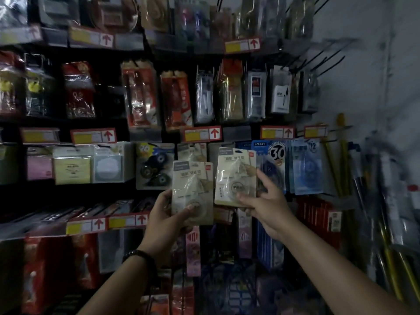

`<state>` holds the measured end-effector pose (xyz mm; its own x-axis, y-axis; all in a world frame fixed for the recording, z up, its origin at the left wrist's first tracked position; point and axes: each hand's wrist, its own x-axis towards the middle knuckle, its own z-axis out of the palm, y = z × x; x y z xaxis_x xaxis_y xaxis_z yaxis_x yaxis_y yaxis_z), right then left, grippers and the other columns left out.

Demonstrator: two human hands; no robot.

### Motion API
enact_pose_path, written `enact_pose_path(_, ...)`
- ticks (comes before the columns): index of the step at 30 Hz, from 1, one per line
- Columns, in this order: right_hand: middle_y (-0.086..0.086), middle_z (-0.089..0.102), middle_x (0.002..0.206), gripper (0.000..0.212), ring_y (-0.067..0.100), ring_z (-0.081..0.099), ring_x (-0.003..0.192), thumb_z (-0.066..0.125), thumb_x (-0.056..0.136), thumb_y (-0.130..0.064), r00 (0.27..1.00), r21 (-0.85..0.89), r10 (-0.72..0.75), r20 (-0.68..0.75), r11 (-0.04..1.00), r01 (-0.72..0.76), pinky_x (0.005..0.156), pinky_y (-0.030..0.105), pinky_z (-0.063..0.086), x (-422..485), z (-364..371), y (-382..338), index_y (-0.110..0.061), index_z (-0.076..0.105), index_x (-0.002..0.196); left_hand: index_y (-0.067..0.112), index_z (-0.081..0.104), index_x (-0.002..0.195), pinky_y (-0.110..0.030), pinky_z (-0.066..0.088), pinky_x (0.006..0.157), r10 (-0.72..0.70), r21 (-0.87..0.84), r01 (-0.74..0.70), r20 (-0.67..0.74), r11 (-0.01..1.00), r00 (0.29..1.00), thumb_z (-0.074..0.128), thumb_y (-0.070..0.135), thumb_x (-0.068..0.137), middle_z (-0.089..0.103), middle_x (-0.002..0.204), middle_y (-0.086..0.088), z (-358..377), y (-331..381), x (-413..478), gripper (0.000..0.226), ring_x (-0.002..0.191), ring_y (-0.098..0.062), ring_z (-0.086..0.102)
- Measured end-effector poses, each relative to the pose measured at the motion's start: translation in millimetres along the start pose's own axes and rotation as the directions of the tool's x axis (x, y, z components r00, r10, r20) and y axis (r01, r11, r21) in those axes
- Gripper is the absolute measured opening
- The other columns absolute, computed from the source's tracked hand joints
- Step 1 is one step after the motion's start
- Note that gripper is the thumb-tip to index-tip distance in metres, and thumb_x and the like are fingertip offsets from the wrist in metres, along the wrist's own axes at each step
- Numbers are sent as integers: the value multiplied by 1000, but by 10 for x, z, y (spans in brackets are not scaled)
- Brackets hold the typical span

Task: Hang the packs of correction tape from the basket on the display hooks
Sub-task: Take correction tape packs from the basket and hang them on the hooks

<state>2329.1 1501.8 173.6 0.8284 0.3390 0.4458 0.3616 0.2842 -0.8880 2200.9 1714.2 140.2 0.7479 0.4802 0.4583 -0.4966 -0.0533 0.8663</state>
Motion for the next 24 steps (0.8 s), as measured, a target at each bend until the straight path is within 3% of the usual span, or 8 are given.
enact_pose_path(2,1,78,118,101,17,79,100,84,82,3,1000,-10,-5,9,1000,5,95,53,61,149,6,-32,-41,36,159,29,59,133,-51,64,84,12,6,-12,5,1000,1000,78,9,92,79,118,-6,7,-25,105,49,103,-30,79)
enact_pose_path(5,1,76,124,101,18,77,107,87,79,0,1000,-25,-5,1,1000,5,97,51,61,327,6,8,-43,39,156,31,60,131,-50,65,82,24,16,-24,-3,1000,1000,79,11,91,79,118,-4,6,-54,220,49,101,-29,79)
enact_pose_path(10,-1,64,144,106,23,66,127,101,57,-28,1000,-59,-23,5,998,24,105,61,54,515,-21,125,-67,47,139,32,60,132,-56,65,84,28,36,-27,-16,999,999,81,16,90,78,121,-5,-48,-108,356,49,103,-29,79)
enact_pose_path(13,-1,57,153,115,24,57,137,104,34,-53,997,-89,-48,53,995,53,109,61,51,582,-2,114,-78,44,130,30,59,134,-52,65,81,38,34,-37,-18,999,999,81,16,90,77,122,-6,-72,-103,409,51,104,-29,79)
enact_pose_path(17,-2,52,157,104,22,52,142,98,65,-23,994,-92,-94,59,991,99,112,61,48,524,32,84,-76,42,134,29,58,135,-48,65,79,42,47,-41,-6,998,999,79,16,92,78,119,-3,-70,-107,403,49,103,-27,79)
enact_pose_path(22,-1,56,153,98,22,55,140,94,73,-13,993,-104,-82,83,990,91,112,58,50,494,45,73,-75,45,131,27,59,135,-49,66,79,45,51,-43,-32,998,998,79,15,92,78,120,-2,-94,-85,369,48,100,-25,80)
enact_pose_path(24,-1,65,141,96,15,65,127,90,78,-4,992,-115,-58,116,991,72,107,49,55,445,61,89,-63,46,141,25,59,134,-42,66,75,45,42,-43,-47,998,998,79,14,92,78,118,-3,-110,-75,348,48,98,-23,80)
